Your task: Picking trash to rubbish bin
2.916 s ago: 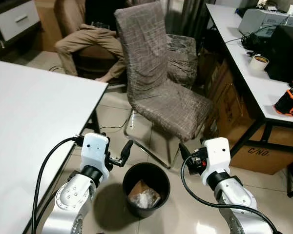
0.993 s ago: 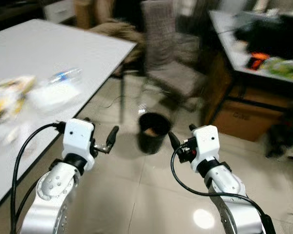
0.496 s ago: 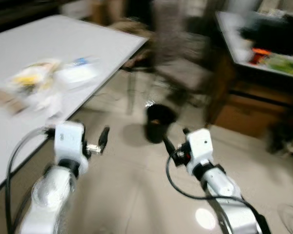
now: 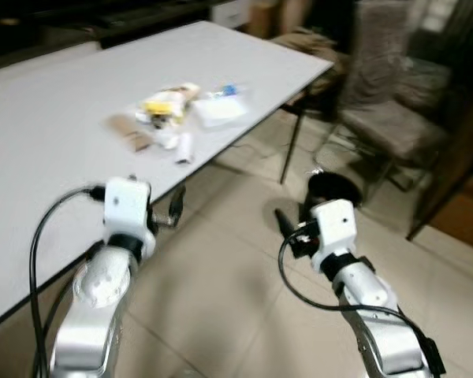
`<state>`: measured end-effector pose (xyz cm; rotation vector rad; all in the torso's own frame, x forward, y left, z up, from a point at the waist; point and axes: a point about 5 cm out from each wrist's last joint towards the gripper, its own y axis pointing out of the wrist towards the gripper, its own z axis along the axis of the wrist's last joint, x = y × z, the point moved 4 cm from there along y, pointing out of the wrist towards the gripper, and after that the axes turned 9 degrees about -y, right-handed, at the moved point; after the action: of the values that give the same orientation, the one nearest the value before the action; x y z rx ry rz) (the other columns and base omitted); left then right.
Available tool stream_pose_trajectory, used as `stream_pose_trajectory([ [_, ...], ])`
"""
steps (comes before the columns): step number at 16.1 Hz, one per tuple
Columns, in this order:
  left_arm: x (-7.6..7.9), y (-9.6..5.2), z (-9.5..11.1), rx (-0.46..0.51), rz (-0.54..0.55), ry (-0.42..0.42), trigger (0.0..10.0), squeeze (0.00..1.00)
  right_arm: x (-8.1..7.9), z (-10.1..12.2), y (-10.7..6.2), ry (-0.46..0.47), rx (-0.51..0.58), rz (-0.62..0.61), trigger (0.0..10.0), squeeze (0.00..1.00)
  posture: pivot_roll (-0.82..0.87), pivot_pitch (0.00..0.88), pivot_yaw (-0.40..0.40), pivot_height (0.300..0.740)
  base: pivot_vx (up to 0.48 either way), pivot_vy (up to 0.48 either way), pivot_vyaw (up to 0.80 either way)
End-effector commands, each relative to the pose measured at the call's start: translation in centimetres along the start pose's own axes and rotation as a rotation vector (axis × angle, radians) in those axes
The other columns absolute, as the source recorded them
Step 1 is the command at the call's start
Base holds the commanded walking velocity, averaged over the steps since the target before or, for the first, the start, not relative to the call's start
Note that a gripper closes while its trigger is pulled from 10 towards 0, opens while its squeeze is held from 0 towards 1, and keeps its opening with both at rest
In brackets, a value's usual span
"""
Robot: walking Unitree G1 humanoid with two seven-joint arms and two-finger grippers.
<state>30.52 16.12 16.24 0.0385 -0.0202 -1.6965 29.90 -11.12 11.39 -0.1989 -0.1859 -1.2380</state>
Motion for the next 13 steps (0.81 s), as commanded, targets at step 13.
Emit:
stream_pose_trajectory([
  [13, -0.3, -0.5, -1.0, -0.035, 0.018, -0.001, 10.0, 0.00, -1.1, 1.4, 1.2, -0.006, 0.056, 0.079, 10.0, 0.00, -0.04, 0.000, -0.084, 0.740, 0.316, 0.000, 0.31],
])
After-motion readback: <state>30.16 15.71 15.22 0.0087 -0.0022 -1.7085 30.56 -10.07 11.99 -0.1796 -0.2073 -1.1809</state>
